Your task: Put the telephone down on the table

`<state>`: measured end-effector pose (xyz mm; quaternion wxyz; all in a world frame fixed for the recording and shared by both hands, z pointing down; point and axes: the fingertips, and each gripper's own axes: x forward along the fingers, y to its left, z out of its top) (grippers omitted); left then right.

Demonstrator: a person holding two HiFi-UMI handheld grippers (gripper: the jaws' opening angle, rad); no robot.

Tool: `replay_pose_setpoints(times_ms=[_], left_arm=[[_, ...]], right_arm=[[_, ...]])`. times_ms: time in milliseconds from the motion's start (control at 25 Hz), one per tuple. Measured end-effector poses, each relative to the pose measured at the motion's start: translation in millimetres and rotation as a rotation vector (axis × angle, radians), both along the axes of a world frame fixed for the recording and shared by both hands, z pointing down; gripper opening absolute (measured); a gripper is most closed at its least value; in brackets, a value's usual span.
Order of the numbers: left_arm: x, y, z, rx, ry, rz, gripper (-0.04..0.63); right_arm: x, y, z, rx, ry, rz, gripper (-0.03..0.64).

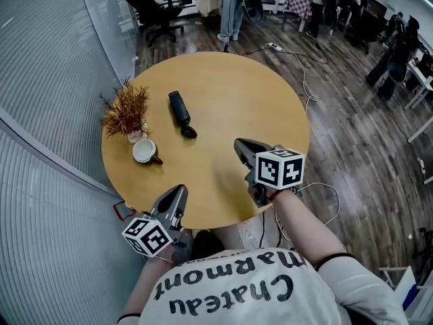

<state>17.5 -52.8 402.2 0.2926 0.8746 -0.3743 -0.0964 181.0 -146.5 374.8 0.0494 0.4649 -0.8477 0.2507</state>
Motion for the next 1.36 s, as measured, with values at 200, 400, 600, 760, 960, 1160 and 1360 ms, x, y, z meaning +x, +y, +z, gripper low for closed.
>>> replay_pose_setpoints(times_ms=[200,400,600,760,960,1160,1360], left_arm=[[15,59,-29,0.011,0.0,-0.03,0.006],[34,117,-40,0.008,-0.072,-0.042,0.006],[67,175,-30,0.021,-0.086,-0.051,0.006],[69,188,-29,0.033,-0.098,-0.063,0.006],[57,183,-31,0.036,-0.109,-0.08,0.006],[24,187,-52,0.027,-0.119,-0.077,0.006],[47,238,-37,0.032,-0.125,-0.09,0.006]], right_arm=[[15,66,-9,-0.027,0.019,-0.032,0.017],[42,117,-12,-0.057,0.0,-0.031,0.017],[76,171,6,-0.049,0.018,-0.055,0.015],[80,182,10,-0.041,0.021,-0.06,0.015],[71,177,11,-0.035,0.038,-0.078,0.015],[40,179,-6,-0.042,0.057,-0.077,0.015],[62,230,14,-0.05,0.067,-0.094,0.015]])
